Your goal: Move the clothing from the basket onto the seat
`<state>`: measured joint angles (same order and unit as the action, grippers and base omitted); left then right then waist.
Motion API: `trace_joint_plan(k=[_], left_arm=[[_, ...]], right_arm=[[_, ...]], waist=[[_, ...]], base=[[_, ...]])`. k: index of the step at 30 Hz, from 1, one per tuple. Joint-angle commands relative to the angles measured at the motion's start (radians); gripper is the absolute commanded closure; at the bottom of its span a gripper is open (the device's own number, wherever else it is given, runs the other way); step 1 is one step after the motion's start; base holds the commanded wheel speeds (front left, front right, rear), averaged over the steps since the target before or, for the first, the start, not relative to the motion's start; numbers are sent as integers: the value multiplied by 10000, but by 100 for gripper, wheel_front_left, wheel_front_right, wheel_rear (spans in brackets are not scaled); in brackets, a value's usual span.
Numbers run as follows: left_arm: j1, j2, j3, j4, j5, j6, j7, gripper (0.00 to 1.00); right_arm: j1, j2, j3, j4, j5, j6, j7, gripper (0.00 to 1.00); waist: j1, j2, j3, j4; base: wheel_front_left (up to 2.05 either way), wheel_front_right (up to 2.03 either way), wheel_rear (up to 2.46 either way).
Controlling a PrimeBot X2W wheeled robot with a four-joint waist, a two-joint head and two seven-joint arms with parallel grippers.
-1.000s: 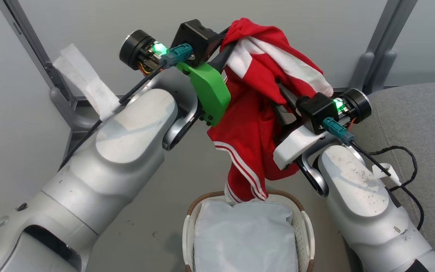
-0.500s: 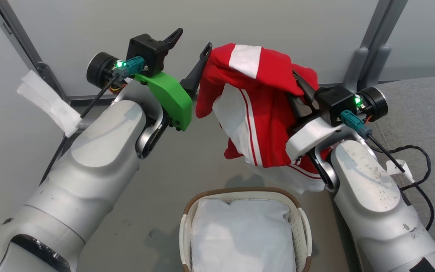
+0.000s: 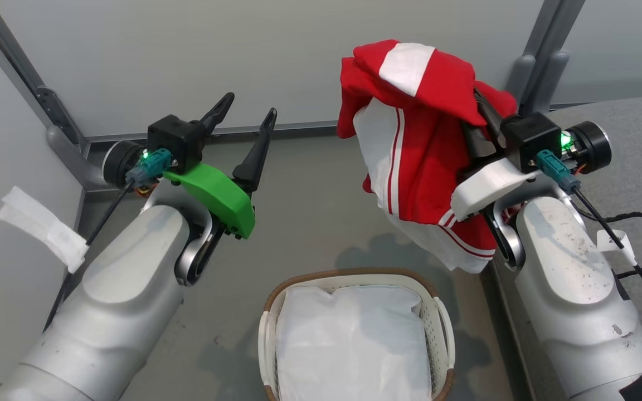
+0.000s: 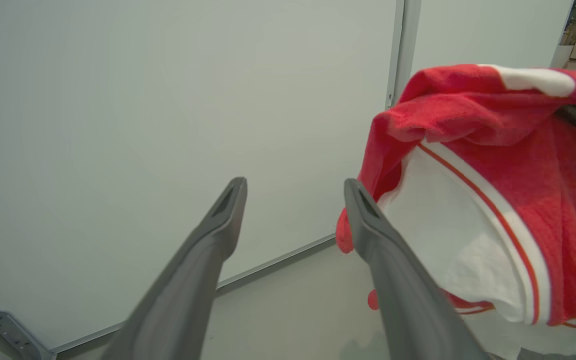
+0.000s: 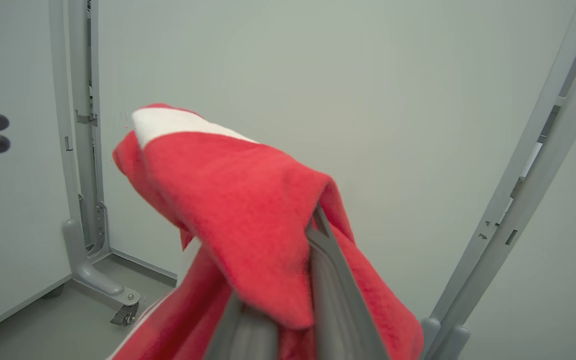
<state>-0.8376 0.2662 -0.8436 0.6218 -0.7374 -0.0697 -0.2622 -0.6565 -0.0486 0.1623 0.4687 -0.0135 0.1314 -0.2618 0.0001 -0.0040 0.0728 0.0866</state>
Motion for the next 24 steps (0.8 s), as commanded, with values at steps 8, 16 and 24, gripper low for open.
trace_joint_plan(k=[8, 16, 24], left_arm=[[1554, 45, 758, -1127, 1040, 175, -21, 0], [1936, -216, 1190, -1496, 1836, 90, -22, 0], [1573, -520, 1332, -1535, 2432, -78, -23, 0]], right_arm=[[-240, -37, -631, -98, -358, -14, -49, 100], [-674, -43, -1491, -158, -897, -15, -49, 100], [-959, -37, -2374, -442, -1568, -15, -51, 100]], waist=[[-1, 40, 397, -578], [-1, 40, 1040, -1848], [-1, 40, 1758, -3541]], base=[[0, 0, 0], [0, 0, 0], [0, 0, 0]])
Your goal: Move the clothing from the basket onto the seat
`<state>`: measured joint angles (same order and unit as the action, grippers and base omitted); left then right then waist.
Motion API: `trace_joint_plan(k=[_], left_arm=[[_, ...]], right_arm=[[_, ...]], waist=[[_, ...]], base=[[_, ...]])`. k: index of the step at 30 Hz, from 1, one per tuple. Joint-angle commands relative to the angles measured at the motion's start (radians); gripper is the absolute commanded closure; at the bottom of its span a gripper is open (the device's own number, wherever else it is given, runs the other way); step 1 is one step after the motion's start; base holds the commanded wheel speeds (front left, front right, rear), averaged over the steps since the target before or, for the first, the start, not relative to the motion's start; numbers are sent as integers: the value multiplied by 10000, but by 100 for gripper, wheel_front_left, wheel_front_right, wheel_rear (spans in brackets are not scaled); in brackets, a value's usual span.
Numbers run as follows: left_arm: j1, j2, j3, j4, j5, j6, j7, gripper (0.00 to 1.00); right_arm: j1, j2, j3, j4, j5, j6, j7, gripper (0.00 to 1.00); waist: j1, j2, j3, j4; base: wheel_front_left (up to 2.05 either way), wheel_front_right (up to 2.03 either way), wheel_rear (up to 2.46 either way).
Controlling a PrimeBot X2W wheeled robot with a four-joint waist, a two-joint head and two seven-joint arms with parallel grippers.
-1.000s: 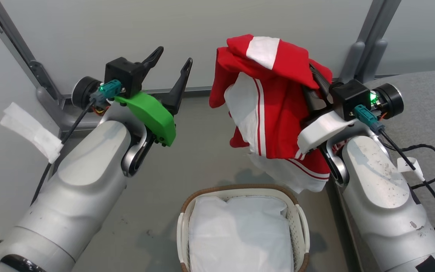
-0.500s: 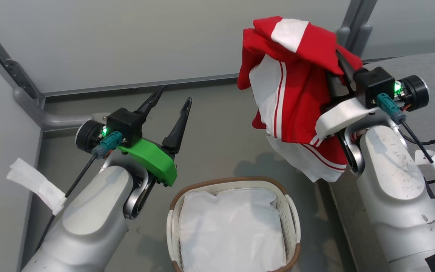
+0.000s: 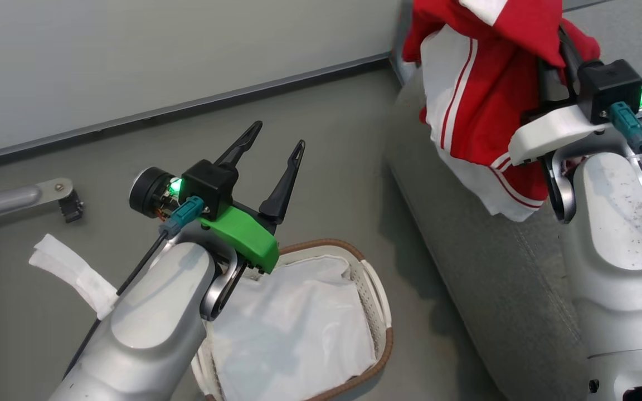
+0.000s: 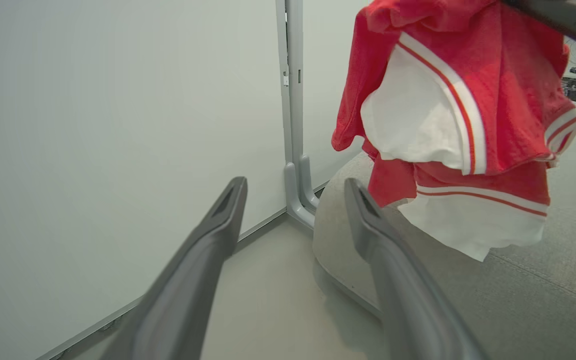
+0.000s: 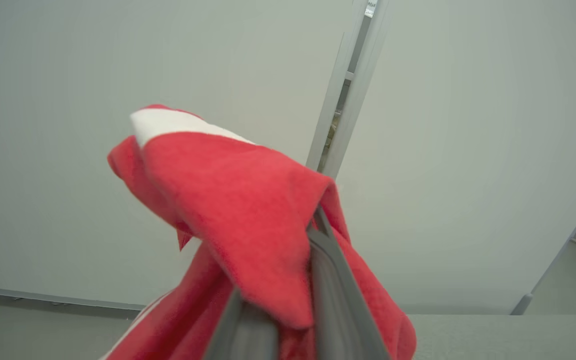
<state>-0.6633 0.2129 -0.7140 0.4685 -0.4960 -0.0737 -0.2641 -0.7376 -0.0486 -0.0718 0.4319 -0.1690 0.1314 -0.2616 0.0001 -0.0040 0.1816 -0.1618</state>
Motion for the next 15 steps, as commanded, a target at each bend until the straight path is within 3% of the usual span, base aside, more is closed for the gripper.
trace_joint_plan(k=[1, 9, 15], left_arm=[[-207, -28, 28, 16, 109, -56, -4, 0], [-526, -345, -332, 322, 455, -291, -4, 0], [-809, -416, -610, 564, 588, -388, -5, 0]], right_arm=[[-168, -37, -124, -109, -72, -14, -51, 100], [-112, -23, -691, -267, -228, -14, -53, 100], [50, -20, -951, -267, -52, -14, -51, 100]], waist=[[-1, 40, 757, -1299], [-1, 40, 1280, -2688], [-1, 40, 1658, -3277]], base=[[0, 0, 0], [0, 0, 0], [0, 0, 0]])
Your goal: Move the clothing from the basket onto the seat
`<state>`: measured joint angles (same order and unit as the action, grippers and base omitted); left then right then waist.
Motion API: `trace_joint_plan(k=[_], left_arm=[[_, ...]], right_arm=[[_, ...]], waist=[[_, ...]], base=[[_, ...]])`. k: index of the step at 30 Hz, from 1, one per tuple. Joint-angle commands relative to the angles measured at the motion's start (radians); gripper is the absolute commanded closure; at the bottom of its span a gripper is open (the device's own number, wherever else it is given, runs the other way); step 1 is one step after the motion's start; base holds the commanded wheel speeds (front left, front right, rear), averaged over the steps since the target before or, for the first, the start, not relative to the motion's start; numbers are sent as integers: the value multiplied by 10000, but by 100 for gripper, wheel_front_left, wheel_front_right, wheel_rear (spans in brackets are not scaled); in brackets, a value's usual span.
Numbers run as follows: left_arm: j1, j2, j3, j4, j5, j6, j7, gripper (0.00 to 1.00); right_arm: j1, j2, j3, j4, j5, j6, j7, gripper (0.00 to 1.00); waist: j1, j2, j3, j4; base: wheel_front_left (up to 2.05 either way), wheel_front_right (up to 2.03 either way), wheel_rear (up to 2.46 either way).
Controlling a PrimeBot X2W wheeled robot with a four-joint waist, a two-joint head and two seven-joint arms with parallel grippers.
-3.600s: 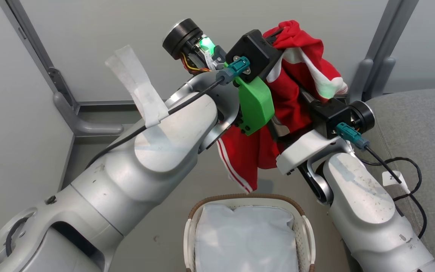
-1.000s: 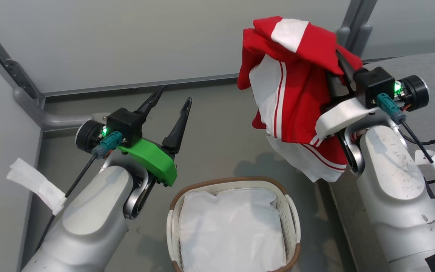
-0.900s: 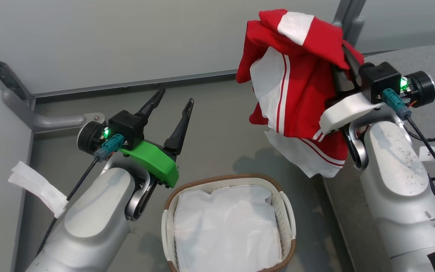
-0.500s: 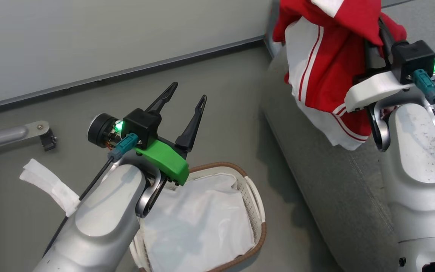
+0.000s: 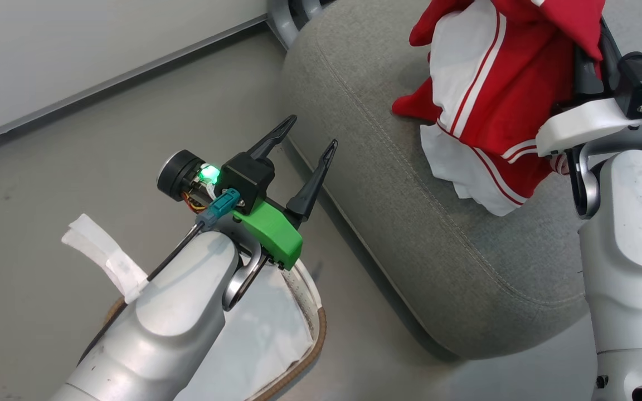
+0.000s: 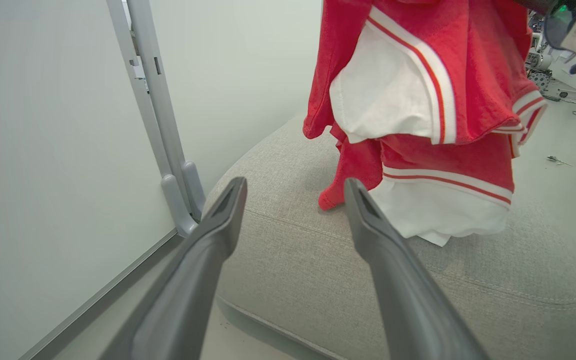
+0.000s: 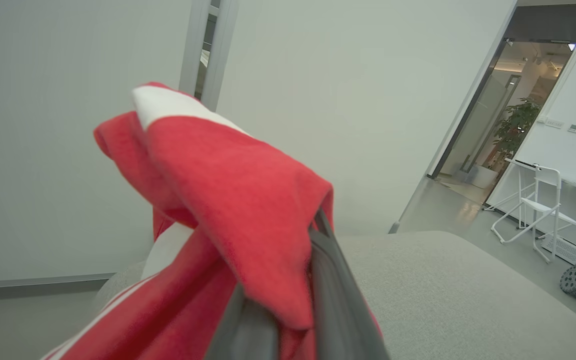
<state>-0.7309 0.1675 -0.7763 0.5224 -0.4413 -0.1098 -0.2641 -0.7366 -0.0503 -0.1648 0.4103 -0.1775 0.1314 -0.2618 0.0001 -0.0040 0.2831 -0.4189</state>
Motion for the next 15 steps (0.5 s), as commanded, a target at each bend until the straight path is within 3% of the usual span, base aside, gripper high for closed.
trace_joint_plan(k=[1, 8, 15], left_arm=[[-174, 24, -29, 52, 54, -34, -5, 0], [-439, -119, -295, 62, 193, -113, -6, 0], [-660, -282, -600, -197, 269, -145, -5, 0]], right_arm=[[59, -4, -76, -46, 45, -14, -49, 100], [-64, -7, -525, -6, -102, -14, -49, 100], [-1026, -46, -1617, -85, -1194, -15, -51, 100]], waist=[[-1, 40, 690, -737], [-1, 40, 1140, -539], [-1, 40, 1764, 298]], base=[[0, 0, 0], [0, 0, 0], [0, 0, 0]])
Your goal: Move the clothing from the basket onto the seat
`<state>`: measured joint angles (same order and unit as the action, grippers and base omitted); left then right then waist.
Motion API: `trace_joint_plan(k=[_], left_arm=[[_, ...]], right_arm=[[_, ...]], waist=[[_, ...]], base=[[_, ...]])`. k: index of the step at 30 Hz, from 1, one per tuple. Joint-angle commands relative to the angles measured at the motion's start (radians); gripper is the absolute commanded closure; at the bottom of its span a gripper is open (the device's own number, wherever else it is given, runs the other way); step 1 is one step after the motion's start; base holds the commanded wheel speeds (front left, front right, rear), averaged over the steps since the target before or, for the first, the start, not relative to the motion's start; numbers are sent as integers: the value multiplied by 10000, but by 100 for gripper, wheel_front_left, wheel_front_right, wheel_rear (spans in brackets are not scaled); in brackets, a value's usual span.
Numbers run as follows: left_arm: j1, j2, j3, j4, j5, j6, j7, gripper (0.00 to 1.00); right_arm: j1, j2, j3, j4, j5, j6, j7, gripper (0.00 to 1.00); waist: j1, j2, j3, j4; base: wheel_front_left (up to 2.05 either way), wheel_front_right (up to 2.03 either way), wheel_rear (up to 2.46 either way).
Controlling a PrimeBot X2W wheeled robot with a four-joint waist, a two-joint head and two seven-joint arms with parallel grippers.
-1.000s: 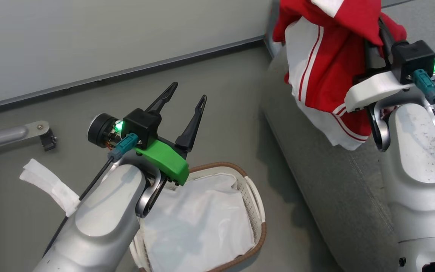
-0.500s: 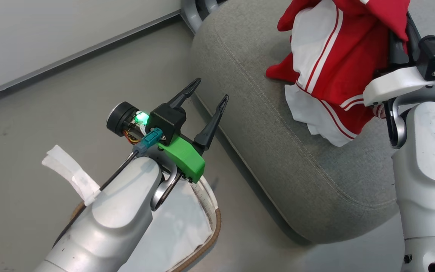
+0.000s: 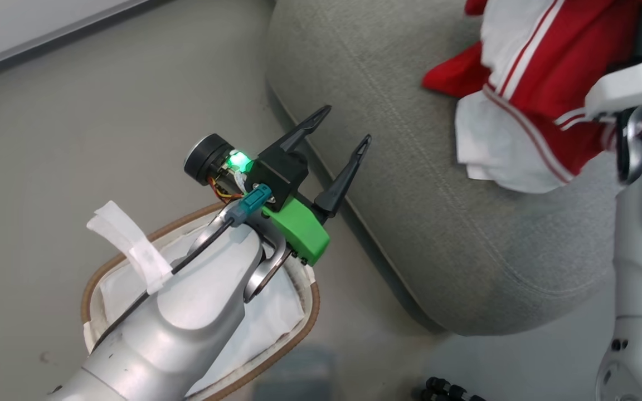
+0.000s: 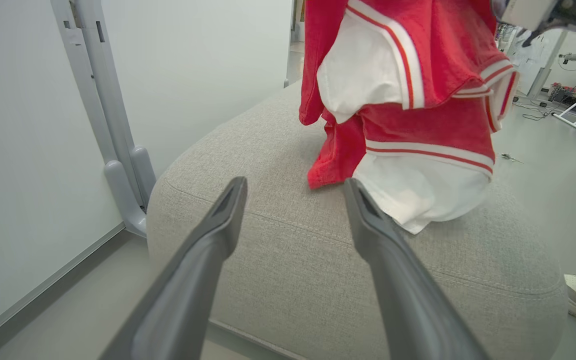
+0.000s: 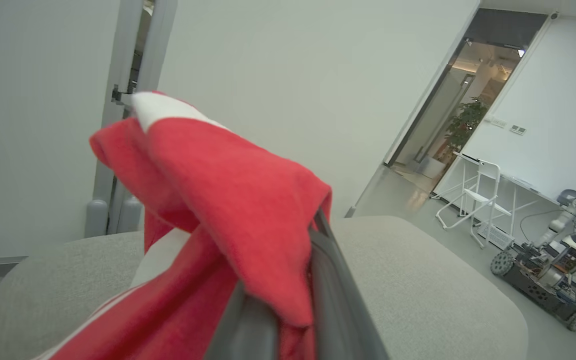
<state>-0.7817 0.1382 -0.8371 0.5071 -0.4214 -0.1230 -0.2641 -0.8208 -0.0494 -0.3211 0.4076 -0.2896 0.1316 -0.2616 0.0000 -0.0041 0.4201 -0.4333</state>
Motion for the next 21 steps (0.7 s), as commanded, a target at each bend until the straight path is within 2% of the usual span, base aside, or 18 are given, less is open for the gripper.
trace_joint_plan(k=[1, 7, 14, 18, 21], left_arm=[[-184, -23, -46, -98, 121, -18, -5, 0], [-376, -154, -439, -644, 343, -50, -6, 0], [-555, -211, -690, -1178, 458, -25, 19, 0], [-639, -109, -688, -1292, 528, 107, 58, 0], [-740, -71, -703, -1401, 568, 148, 94, 0]], right_arm=[[-366, -145, -228, -88, -200, -17, -53, 100], [-1801, -1225, -906, 48, -751, -17, -51, 100], [-2861, -2891, -1267, 17, -869, -17, 422, 100], [-3022, -3461, -1591, 143, -580, -17, 706, 100], [-2793, -3592, -1845, 382, -490, -17, 808, 100]], waist=[[0, 41, 494, 588], [0, 41, 1160, 1569], [0, 41, 2026, 2741], [0, 41, 2543, 3134], [0, 41, 2850, 3317]], base=[[0, 0, 0], [0, 0, 0], [0, 0, 0], [0, 0, 0], [0, 0, 0]])
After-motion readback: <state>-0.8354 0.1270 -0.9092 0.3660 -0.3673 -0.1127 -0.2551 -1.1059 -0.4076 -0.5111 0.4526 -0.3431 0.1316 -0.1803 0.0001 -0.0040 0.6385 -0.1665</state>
